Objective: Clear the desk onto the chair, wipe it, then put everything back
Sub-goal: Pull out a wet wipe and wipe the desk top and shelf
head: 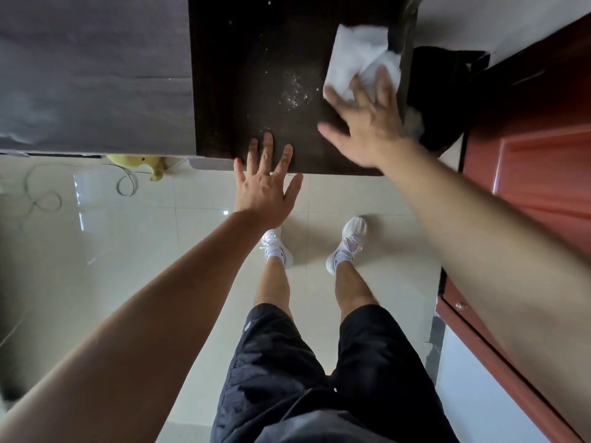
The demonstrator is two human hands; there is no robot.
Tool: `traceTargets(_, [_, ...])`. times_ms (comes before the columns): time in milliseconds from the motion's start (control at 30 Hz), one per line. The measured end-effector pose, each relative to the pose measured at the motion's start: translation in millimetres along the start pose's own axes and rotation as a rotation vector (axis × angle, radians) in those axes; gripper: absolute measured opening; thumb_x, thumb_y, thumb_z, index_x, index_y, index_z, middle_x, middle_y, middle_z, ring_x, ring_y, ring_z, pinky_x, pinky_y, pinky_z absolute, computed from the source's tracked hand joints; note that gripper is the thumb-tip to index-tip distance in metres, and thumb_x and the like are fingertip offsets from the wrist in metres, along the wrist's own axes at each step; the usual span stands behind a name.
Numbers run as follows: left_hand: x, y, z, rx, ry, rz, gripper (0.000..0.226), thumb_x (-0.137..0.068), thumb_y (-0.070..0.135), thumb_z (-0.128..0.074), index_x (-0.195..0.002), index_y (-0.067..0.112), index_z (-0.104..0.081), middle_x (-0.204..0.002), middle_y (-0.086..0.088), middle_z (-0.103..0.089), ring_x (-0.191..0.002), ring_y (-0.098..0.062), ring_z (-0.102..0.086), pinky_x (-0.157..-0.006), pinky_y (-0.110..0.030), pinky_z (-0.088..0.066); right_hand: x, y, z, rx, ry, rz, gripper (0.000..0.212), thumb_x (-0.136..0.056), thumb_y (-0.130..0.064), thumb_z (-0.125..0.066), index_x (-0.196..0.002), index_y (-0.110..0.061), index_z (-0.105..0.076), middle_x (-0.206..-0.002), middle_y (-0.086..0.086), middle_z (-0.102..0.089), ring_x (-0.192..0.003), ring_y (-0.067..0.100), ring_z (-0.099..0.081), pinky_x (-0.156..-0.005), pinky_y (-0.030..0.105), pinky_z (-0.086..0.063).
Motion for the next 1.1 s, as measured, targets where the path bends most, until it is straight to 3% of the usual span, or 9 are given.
traceTargets(133, [-0.3, 13.5, 38.4, 0.018, 0.128, -0.058, 0.058, -0.103, 0.05, -0.029, -0.152, 0.02, -0.037, -0.164, -0.011, -0.019, -0.152, -0.033, -0.011, -0.119, -0.055, -0.013, 56.9, 5.5, -27.2, 0.057, -0.013, 0.067, 0.073, -0.096, -0.07, -0.027, -0.159, -0.036, -0.015, -0.164, 0.016, -0.019, -0.146, 0.057, 0.009, -0.121, 0.061, 0.002])
traceTargets(267, [0.0, 14.2, 108.1, -0.008, 0.461, -0.184, 0.054, -0.105, 0.046, -0.031, -0.152, 0.02, -0.037, -0.164, -0.014, -0.02, -0.152, -0.034, -0.014, -0.12, -0.055, -0.013, 44.5, 6.1, -23.7, 0.066, -0.061, 0.074, 0.075, -0.093, -0.074, -0.025, -0.158, -0.04, -0.013, -0.165, 0.013, -0.018, -0.146, 0.055, 0.012, -0.121, 0.06, 0.005])
traceTargets(400, [-5.0, -16.7, 157.2, -0.139, 0.656, -0.154, 0.056, -0.106, 0.049, -0.032, -0.153, 0.019, -0.035, -0.161, -0.02, -0.024, -0.15, -0.038, -0.02, -0.119, -0.058, -0.016, -6.5, -3.2, -2.3, 0.083, -0.083, 0.055, 0.077, -0.09, -0.08, -0.017, -0.157, -0.044, -0.002, -0.168, 0.008, -0.001, -0.145, 0.052, 0.023, -0.119, 0.058, 0.013])
traceTargets(533, [-7.9, -65.0, 155.0, -0.164, 0.542, 0.056, 0.065, -0.101, 0.059, -0.031, -0.157, 0.027, -0.024, -0.164, -0.019, -0.013, -0.151, -0.039, -0.011, -0.117, -0.064, -0.011, -42.6, -31.0, 7.6, 0.077, -0.119, 0.023, 0.083, -0.088, -0.082, -0.012, -0.158, -0.039, 0.002, -0.167, 0.004, 0.013, -0.144, 0.053, 0.024, -0.118, 0.062, 0.011])
traceTargets(733, [-10.3, -70.7, 149.7, -0.102, 0.551, 0.106, 0.068, -0.097, 0.068, -0.029, -0.157, 0.038, -0.016, -0.165, -0.014, -0.013, -0.152, -0.037, -0.011, -0.118, -0.063, -0.01, -0.4, -51.8, -9.6, 0.143, -0.093, 0.222, 0.087, -0.091, -0.08, -0.014, -0.16, -0.027, -0.007, -0.165, 0.006, -0.011, -0.146, 0.054, 0.013, -0.12, 0.062, 0.001])
traceTargets(867, [-8.5, -71.8, 148.7, -0.082, 0.558, 0.099, 0.067, -0.097, 0.068, -0.028, -0.157, 0.038, -0.018, -0.165, -0.014, -0.013, -0.152, -0.036, -0.01, -0.118, -0.062, -0.01, -0.3, -25.2, -2.2, 0.169, -0.124, 0.32, 0.089, -0.093, -0.079, -0.013, -0.159, -0.025, 0.007, -0.165, 0.006, -0.015, -0.151, 0.043, 0.013, -0.124, 0.054, 0.002])
traceTargets(1100, [-9.4, -71.7, 149.5, -0.083, 0.579, 0.099, 0.068, -0.096, 0.069, -0.031, -0.156, 0.038, -0.02, -0.165, -0.013, -0.016, -0.152, -0.036, -0.013, -0.118, -0.062, -0.012, -107.4, -8.3, 53.5, 0.086, -0.097, -0.008, 0.092, -0.082, -0.088, -0.007, -0.157, -0.038, 0.008, -0.168, 0.002, 0.005, -0.147, 0.047, 0.023, -0.12, 0.058, 0.01])
Point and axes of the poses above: each hand's wrist, its own x-axis away from the middle knuckle, its own z-axis out of the back of the hand, y = z × x, the point moved 5 cm from there along -x, towards the middle knuckle
